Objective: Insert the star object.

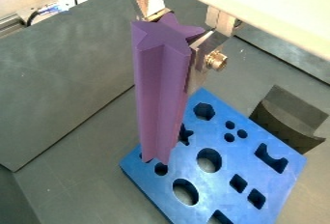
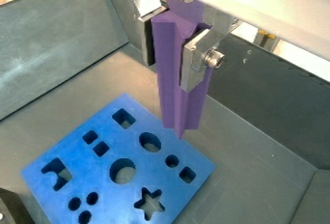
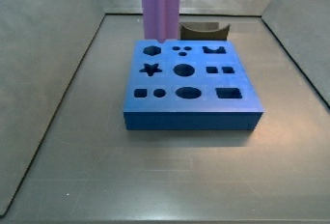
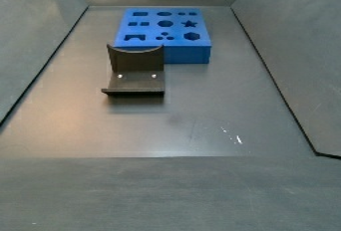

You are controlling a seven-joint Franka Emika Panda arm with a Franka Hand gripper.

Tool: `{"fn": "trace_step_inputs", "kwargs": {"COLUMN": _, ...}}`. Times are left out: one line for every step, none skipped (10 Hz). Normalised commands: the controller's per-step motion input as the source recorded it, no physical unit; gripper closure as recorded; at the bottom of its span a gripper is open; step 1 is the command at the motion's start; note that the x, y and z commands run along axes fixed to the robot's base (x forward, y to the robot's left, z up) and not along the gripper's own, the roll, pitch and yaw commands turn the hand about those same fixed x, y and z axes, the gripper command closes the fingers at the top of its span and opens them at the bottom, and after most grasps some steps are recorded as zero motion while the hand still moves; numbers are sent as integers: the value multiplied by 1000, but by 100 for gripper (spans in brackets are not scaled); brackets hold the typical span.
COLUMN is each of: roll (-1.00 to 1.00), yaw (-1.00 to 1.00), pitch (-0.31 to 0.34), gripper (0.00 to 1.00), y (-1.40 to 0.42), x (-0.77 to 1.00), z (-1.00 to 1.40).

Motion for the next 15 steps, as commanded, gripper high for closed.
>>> {"fn": "trace_step_inputs", "kwargs": {"roll": 0, "yaw": 0, "pitch": -7, "gripper": 100, "y": 0, "x": 0, "z": 0}}
{"fn": "trace_step_inputs", "kwargs": {"roll": -14, "yaw": 0, "pitch": 0, "gripper": 100, "y": 37, "x": 0, "z": 0}}
{"fn": "trace_step_inputs", "kwargs": {"roll": 70, "yaw": -43, "pitch": 0, "gripper": 100, "y": 103, "x": -3, "z": -54}}
{"fn": "trace_step_inputs", "kwargs": {"roll": 247, "yaw": -174, "pitch": 74, "gripper": 100, "y": 343, "x": 109, "z": -577}}
{"fn": "trace_step_inputs", "kwargs": {"roll": 256, "yaw": -134, "pitch": 11, "gripper": 100, "y": 406, "x": 0, "z": -723}}
{"fn": "trace_step_inputs", "kwargs": {"roll": 270, "yaw": -31, "pitch": 0, "gripper": 100, "y": 411, "x": -109, "z": -737}}
{"fn": "trace_step_inputs", "kwargs": {"roll": 236, "yaw": 0, "pitch": 0, "gripper": 100, "y": 423, "x": -129, "z": -709}}
{"fn": "trace_step_inputs", "kwargs": {"roll": 209, "yaw": 0, "pitch": -26, "gripper": 100, "y": 414, "x": -146, "z": -703}}
{"fn": "trace_step_inputs", "kwargs": {"roll": 63, "yaw": -26, "pitch": -50, "gripper": 100, "y": 346, "x": -26, "z": -751}}
{"fn": "trace_step_inputs", "kwargs": {"roll": -76, "yaw": 0, "pitch": -117, "gripper": 100, "y": 426, "x": -3, "z": -694}}
{"fn": "trace_step_inputs", "kwargs": {"roll": -144, "yaw": 0, "pitch": -139, "gripper": 100, "y": 469, "x": -9, "z": -577}}
{"fn": "trace_step_inputs", "kwargs": {"roll": -109, "yaw": 0, "pitch": -97, "gripper": 100, "y": 471, "x": -17, "z": -443}}
{"fn": "trace_step_inputs", "kwargs": {"roll": -34, "yaw": 0, "pitch": -50, "gripper": 100, "y": 306, "x": -3, "z": -297}}
{"fn": "trace_step_inputs", "kwargs": {"roll": 0, "yaw": 0, "pitch": -19, "gripper": 100, "y": 103, "x": -9, "z": -251}}
{"fn": "trace_step_inputs", "kwargs": {"roll": 11, "yaw": 143, "pitch": -9, "gripper": 100, "y": 0, "x": 0, "z": -257}}
